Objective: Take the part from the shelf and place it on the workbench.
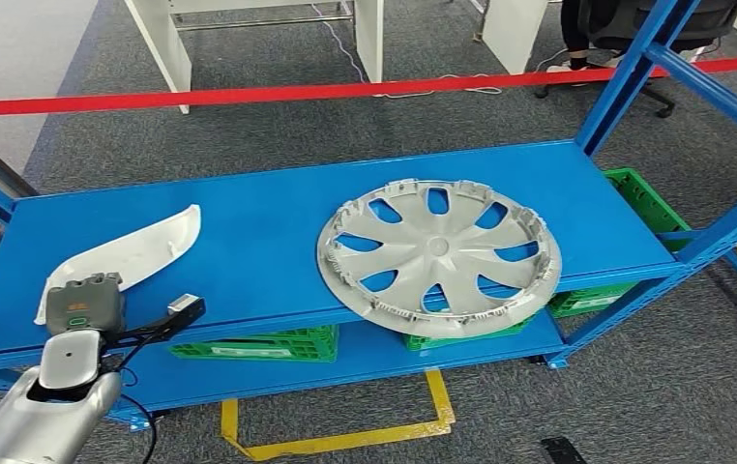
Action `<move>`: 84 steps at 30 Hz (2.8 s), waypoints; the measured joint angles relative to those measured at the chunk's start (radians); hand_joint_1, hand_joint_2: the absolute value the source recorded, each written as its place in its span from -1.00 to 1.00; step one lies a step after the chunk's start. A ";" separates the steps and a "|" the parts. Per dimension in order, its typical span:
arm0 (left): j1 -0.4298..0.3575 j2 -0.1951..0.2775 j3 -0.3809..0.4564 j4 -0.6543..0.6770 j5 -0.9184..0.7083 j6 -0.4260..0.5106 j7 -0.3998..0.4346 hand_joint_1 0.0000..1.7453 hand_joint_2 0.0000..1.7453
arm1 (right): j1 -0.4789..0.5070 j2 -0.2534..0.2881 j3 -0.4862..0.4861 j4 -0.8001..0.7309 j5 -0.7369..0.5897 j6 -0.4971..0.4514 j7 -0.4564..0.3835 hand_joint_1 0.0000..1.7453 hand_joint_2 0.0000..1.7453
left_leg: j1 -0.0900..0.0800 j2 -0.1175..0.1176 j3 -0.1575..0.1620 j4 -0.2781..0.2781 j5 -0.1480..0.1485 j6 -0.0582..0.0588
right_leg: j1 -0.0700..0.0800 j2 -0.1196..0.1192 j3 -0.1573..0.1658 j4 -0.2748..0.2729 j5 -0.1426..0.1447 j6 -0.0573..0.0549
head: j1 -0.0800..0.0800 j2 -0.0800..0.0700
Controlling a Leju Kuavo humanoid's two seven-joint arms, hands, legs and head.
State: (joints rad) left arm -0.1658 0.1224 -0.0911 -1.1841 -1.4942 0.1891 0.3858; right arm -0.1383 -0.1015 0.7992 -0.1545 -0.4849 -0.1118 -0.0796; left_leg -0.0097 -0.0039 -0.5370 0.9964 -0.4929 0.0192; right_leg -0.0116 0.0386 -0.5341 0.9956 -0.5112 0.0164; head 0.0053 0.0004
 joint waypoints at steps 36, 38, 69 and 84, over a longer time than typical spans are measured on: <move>0.507 -0.323 0.136 -0.717 0.861 0.411 -0.925 1.00 1.00 | 0.096 -0.001 -0.045 0.007 -0.151 0.070 -0.233 -1.00 1.00 | 0.008 0.024 -0.014 -0.004 0.019 0.034 | -0.009 -0.033 -0.066 0.203 -0.099 0.041 | 0.007 0.000; 0.523 -0.336 0.141 -0.738 0.867 0.407 -0.929 1.00 1.00 | 0.095 -0.001 -0.047 0.008 -0.153 0.071 -0.236 -1.00 1.00 | 0.008 0.023 -0.019 0.007 0.018 0.025 | -0.013 -0.038 0.014 0.064 -0.050 0.044 | 0.009 0.000; 0.731 -0.473 0.257 -0.907 1.123 0.347 -1.087 1.00 1.00 | 0.105 0.050 -0.108 0.011 -0.232 0.227 -0.218 -1.00 1.00 | -0.002 0.018 -0.047 -0.016 0.048 0.024 | -0.003 -0.037 -0.017 0.185 -0.043 0.034 | 0.000 0.000; 0.778 -0.476 0.250 -0.910 1.070 0.420 -1.087 1.00 1.00 | 0.138 0.022 -0.037 0.019 -0.146 0.217 -0.257 -1.00 1.00 | 0.011 0.007 -0.054 0.226 -0.067 -0.029 | 0.000 -0.089 0.011 -0.017 -0.001 -0.013 | -0.006 0.000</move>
State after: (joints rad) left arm 0.6125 -0.3537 0.1589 -2.0940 -0.4244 0.6094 -0.7008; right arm 0.0000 -0.0791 0.7618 -0.1357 -0.6312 0.1049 -0.3365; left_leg 0.0010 0.0029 -0.5907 1.2226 -0.5595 -0.0102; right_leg -0.0117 -0.0501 -0.5229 0.9782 -0.5126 0.0038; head -0.0011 0.0004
